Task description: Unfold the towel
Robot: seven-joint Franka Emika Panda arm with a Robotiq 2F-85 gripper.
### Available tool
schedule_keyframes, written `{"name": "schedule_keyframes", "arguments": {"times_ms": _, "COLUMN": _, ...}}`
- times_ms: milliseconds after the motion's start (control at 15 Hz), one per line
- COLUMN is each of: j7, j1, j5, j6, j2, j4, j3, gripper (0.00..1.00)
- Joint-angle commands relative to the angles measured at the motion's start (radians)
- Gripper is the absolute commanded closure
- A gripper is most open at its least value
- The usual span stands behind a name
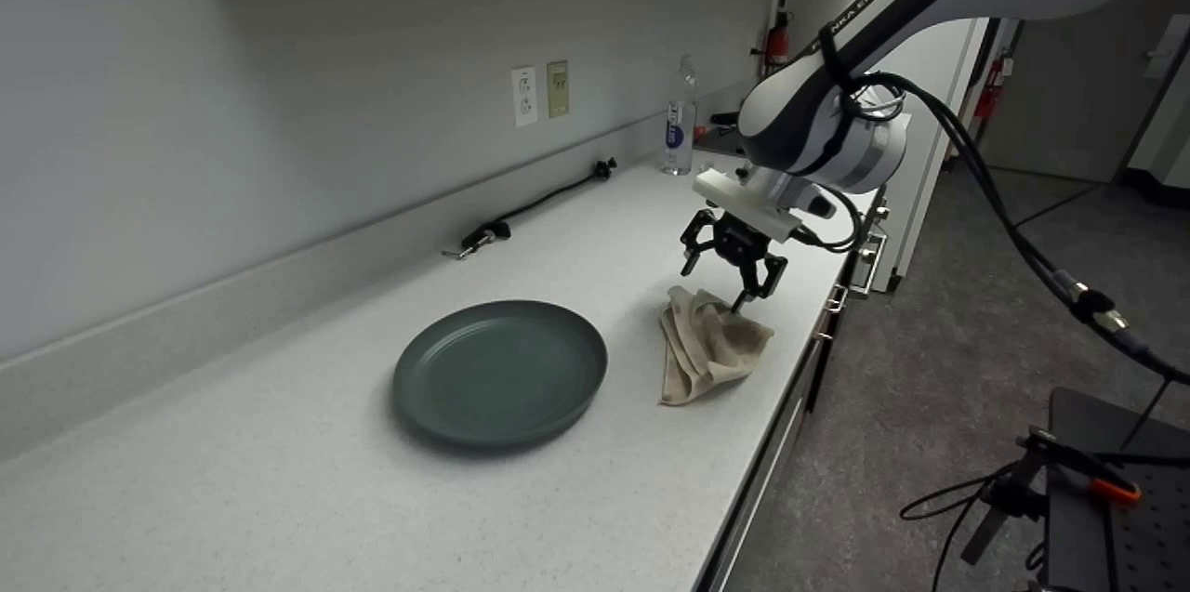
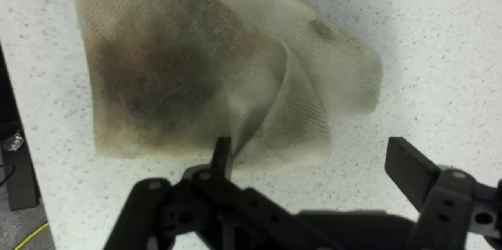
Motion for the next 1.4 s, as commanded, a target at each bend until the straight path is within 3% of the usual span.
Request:
{"name": "schedule_keyframes", "arguments": {"times_ms": 0, "j7": 0.031, "j1": 0.01, "j5": 0.01, "j6": 0.006, "j2": -0.002, "j4": -0.006, "j3": -0.001, "gripper": 0.0}}
{"name": "schedule_keyframes", "arguments": {"times_ms": 600, "j7": 0.055, "j1": 0.022, "j5": 0.002, "j6": 0.049, "j2": 0.022, "j4": 0.003, "j3": -0.004, "gripper": 0.0}}
{"name": "schedule_keyframes", "arguments": {"times_ms": 867, "j7": 0.049, "j1": 0.027, "j5": -0.002, "j6": 0.085, "j2": 0.029, "j4": 0.008, "j3": -0.002, "gripper": 0.11}}
{"name": "schedule_keyframes", "arguments": {"times_ms": 1200, "j7": 0.049, "j1": 0.038, "j5": -0.003, "j6": 0.138, "j2": 0.019, "j4": -0.001, "j3": 0.002, "gripper": 0.17}}
{"name": "schedule_keyframes", "arguments": {"times_ms": 1267, "j7": 0.049, "j1": 0.042, "j5": -0.005, "j6": 0.149, "j2": 0.016, "j4": -0.003, "j3": 0.002, "gripper": 0.2}}
{"name": "schedule_keyframes", "arguments": {"times_ms": 1333, "j7": 0.049, "j1": 0.046, "j5": -0.006, "j6": 0.161, "j2": 0.012, "j4": -0.006, "j3": 0.001, "gripper": 0.31}}
